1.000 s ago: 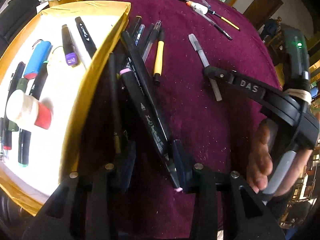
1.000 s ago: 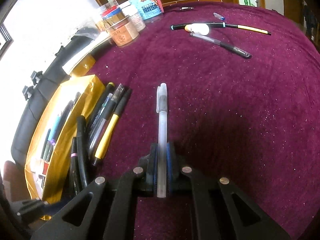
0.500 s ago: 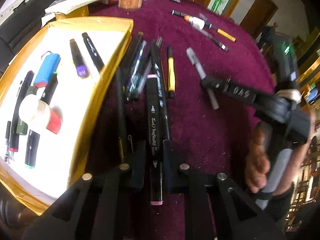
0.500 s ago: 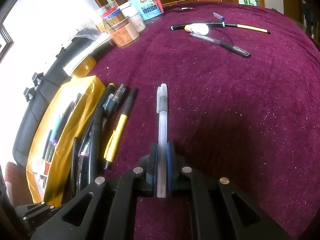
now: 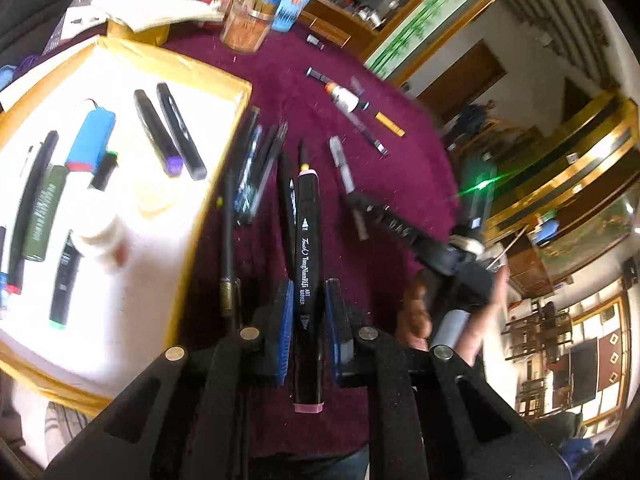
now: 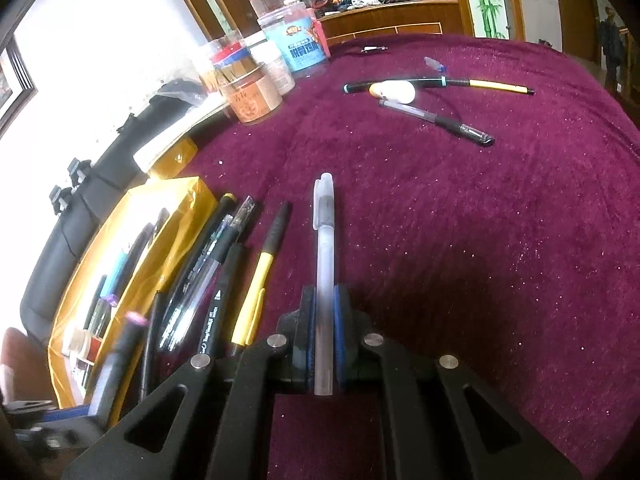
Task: Organize rigid objects
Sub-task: 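Lower the white pen and black marker into the tray, opening both grippers, then grasp a yellow-and-black pen with right gripper while left gripper grasps a black marker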
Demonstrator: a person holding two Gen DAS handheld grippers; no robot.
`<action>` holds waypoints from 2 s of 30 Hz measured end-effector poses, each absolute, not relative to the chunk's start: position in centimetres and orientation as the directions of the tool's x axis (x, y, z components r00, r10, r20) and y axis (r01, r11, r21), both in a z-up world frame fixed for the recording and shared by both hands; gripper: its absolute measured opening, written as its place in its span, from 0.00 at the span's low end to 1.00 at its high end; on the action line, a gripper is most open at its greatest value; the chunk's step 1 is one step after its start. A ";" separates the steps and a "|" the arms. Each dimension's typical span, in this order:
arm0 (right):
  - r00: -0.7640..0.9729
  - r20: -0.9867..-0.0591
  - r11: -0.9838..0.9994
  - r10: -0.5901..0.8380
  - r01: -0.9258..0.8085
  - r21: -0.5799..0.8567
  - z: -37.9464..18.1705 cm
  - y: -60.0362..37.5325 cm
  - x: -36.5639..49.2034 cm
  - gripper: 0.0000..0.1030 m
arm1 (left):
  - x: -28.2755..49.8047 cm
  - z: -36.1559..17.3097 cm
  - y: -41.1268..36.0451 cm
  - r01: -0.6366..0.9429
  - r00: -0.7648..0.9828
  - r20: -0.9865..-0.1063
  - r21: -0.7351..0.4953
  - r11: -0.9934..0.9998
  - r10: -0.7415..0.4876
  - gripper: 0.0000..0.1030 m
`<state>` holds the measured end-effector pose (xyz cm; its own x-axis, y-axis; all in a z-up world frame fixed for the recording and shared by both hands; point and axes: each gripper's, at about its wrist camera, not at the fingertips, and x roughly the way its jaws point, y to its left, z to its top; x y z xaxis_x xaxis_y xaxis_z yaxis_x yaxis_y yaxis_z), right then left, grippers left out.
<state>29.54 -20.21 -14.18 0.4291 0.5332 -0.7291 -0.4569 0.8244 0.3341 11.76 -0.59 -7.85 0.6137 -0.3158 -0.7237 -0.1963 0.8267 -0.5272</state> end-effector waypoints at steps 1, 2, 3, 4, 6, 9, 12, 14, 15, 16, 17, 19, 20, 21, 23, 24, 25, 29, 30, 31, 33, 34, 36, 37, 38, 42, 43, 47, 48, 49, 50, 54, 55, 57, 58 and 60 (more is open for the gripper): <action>0.436 -0.726 0.826 0.532 -0.458 0.330 -14.1 -20.2 29.5 0.06 | 11.4 -7.3 0.0 -0.192 0.628 -0.712 -0.534 0.824 -0.315 0.12; 0.447 -0.716 0.823 0.537 -0.463 0.329 -13.8 -20.3 29.3 0.06 | 11.1 -6.8 0.8 -0.195 0.645 -0.700 -0.538 0.820 -0.306 0.12; 0.455 -0.705 0.819 0.544 -0.468 0.330 -13.6 -20.4 29.2 0.06 | 10.7 -6.3 1.9 -0.206 0.667 -0.686 -0.543 0.814 -0.289 0.12; 0.463 -0.690 0.813 0.555 -0.477 0.334 -13.3 -20.5 29.0 0.06 | 10.4 -6.0 3.0 -0.221 0.687 -0.675 -0.548 0.807 -0.269 0.12; 0.449 -0.651 0.774 0.612 -0.508 0.377 -12.8 -20.8 28.7 0.06 | 9.5 -5.8 5.1 -0.258 0.708 -0.666 -0.555 0.791 -0.236 0.12; 0.409 -0.581 0.697 0.703 -0.558 0.450 -12.2 -21.0 28.2 0.06 | 8.6 -6.4 8.4 -0.324 0.727 -0.664 -0.557 0.765 -0.174 0.12; 0.344 -0.559 0.638 0.754 -0.584 0.502 -11.2 -20.1 27.3 0.06 | 8.1 -7.2 11.9 -0.397 0.736 -0.670 -0.544 0.739 -0.097 0.12; 0.310 -0.538 0.600 0.784 -0.600 0.529 -10.3 -18.8 26.2 0.07 | 7.8 -7.9 13.8 -0.441 0.727 -0.683 -0.544 0.714 -0.071 0.12; 0.279 -0.535 0.576 0.797 -0.616 0.538 -9.6 -17.4 25.4 0.07 | 7.8 -8.4 14.4 -0.449 0.724 -0.687 -0.543 0.710 -0.068 0.12; 0.270 -0.545 0.574 0.794 -0.630 0.524 -9.0 -16.3 24.7 0.07 | 7.8 -8.8 14.9 -0.456 0.720 -0.692 -0.537 0.709 -0.061 0.12; 0.266 -0.555 0.572 0.788 -0.651 0.500 -8.4 -14.8 24.0 0.07 | 7.8 -9.2 15.3 -0.463 0.714 -0.698 -0.529 0.711 -0.054 0.12; 0.239 -0.558 0.543 0.795 -0.691 0.478 -7.6 -12.4 23.0 0.07 | 7.7 -10.1 15.9 -0.472 0.698 -0.714 -0.517 0.715 -0.056 0.12; 0.212 -0.560 0.519 0.801 -0.713 0.472 -7.5 -10.8 22.4 0.07 | 7.6 -10.4 16.3 -0.475 0.691 -0.720 -0.512 0.716 -0.057 0.12; 0.196 -0.575 0.512 0.794 -0.726 0.459 -7.6 -9.2 22.1 0.07 | 7.5 -10.7 16.5 -0.481 0.683 -0.728 -0.509 0.714 -0.059 0.12; 0.181 -0.607 0.514 0.774 -0.739 0.435 -8.0 -6.7 21.8 0.07 | 7.6 -11.2 16.9 -0.484 0.680 -0.731 -0.505 0.715 -0.056 0.12; 0.172 -0.636 0.520 0.752 -0.747 0.413 -8.5 -4.8 21.9 0.07 | 7.2 -11.2 17.2 -0.483 0.678 -0.733 -0.498 0.720 -0.051 0.12; 0.167 -0.654 0.525 0.738 -0.751 0.400 -8.9 -3.9 21.8 0.07 | 7.2 -11.4 17.3 -0.484 0.675 -0.736 -0.487 0.727 -0.044 0.12; 0.208 -0.725 0.584 0.657 -0.748 0.315 -10.7 -0.5 22.4 0.07 | 7.5 -11.8 18.0 -0.486 0.657 -0.753 -0.471 0.736 -0.048 0.12; 0.220 -0.740 0.600 0.636 -0.744 0.294 -11.1 0.1 22.7 0.07 | 7.7 -12.0 18.1 -0.487 0.649 -0.760 -0.462 0.741 -0.048 0.12; 0.227 -0.747 0.607 0.625 -0.742 0.283 -11.2 0.4 23.0 0.07 | 8.0 -12.1 18.0 -0.477 0.643 -0.764 -0.454 0.752 -0.053 0.12; 0.224 -0.760 0.606 0.610 -0.749 0.266 -11.6 0.9 23.4 0.07 | 8.5 -12.3 17.7 -0.467 0.623 -0.781 -0.419 0.778 -0.046 0.13; 0.223 -0.765 0.604 0.604 -0.754 0.258 -11.8 1.0 23.6 0.07 | 8.8 -12.4 17.3 -0.469 0.607 -0.794 -0.382 0.796 -0.023 0.13; 0.230 -0.773 0.611 0.591 -0.753 0.243 -12.0 1.3 23.6 0.07 | 8.9 -12.4 16.9 -0.471 0.604 -0.797 -0.349 0.810 0.008 0.13; 0.234 -0.770 0.613 0.594 -0.751 0.245 -12.1 1.3 23.6 0.07 | 8.9 -12.5 16.7 -0.477 0.602 -0.798 -0.334 0.813 0.025 0.13; 0.225 -0.766 0.609 0.602 -0.750 0.259 -12.1 1.2 23.7 0.07 | 9.0 -12.6 16.6 -0.482 0.596 -0.802 -0.320 0.815 0.037 0.13; 0.209 -0.733 0.593 0.647 -0.743 0.311 -11.4 0.0 23.9 0.11 | 8.8 -12.4 16.3 -0.506 0.591 -0.804 -0.303 0.808 0.069 0.17; 0.215 -0.724 0.593 0.655 -0.741 0.316 -11.1 -0.6 23.9 0.13 | 8.6 -12.2 16.3 -0.514 0.592 -0.802 -0.301 0.803 0.078 0.19; 0.267 -0.690 0.616 0.673 -0.719 0.322 -9.7 -4.5 24.6 0.24 | 7.8 -10.7 15.3 -0.561 0.583 -0.785 -0.202 0.803 0.209 0.38; 0.287 -0.688 0.635 0.667 -0.701 0.324 -9.5 -5.8 25.1 0.24 | 7.5 -10.4 15.0 -0.565 0.586 -0.776 -0.185 0.804 0.234 0.44; 0.300 -0.688 0.651 0.661 -0.686 0.326 -9.4 -6.7 25.7 0.24 | 7.2 -9.9 14.6 -0.570 0.591 -0.765 -0.170 0.804 0.257 0.50; 0.316 -0.686 0.669 0.656 -0.664 0.334 -9.4 -8.0 26.3 0.24 | 7.1 -9.8 14.4 -0.574 0.592 -0.761 -0.168 0.801 0.264 0.50; 0.352 -0.634 0.695 0.688 -0.572 0.436 -11.1 -13.9 28.1 0.24 | 7.2 -8.7 12.6 -0.588 0.603 -0.745 -0.171 0.791 0.287 0.50; 0.339 -0.629 0.690 0.700 -0.548 0.473 -12.2 -15.0 28.6 0.24 | 7.3 -8.1 11.5 -0.575 0.621 -0.729 -0.174 0.799 0.288 0.50; 0.317 -0.683 0.735 0.658 -0.466 0.492 -13.7 -16.0 29.8 0.23 | 7.8 -7.1 9.4 -0.535 0.654 -0.706 -0.178 0.826 0.271 0.50; 0.326 -0.687 0.745 0.649 -0.455 0.488 -13.8 -16.2 30.0 0.23 | 8.2 -6.7 8.4 -0.511 0.674 -0.694 -0.188 0.839 0.254 0.50; 0.337 -0.698 0.756 0.632 -0.466 0.460 -13.4 -16.3 30.1 0.23 | 9.0 -6.1 6.4 -0.451 0.706 -0.678 -0.206 0.868 0.206 0.50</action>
<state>30.05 -16.28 -13.40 0.3366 0.6321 -0.6980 -0.4660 0.7559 0.4598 8.96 6.44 -6.08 0.7055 0.2057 -0.6782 -0.4512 0.8683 -0.2059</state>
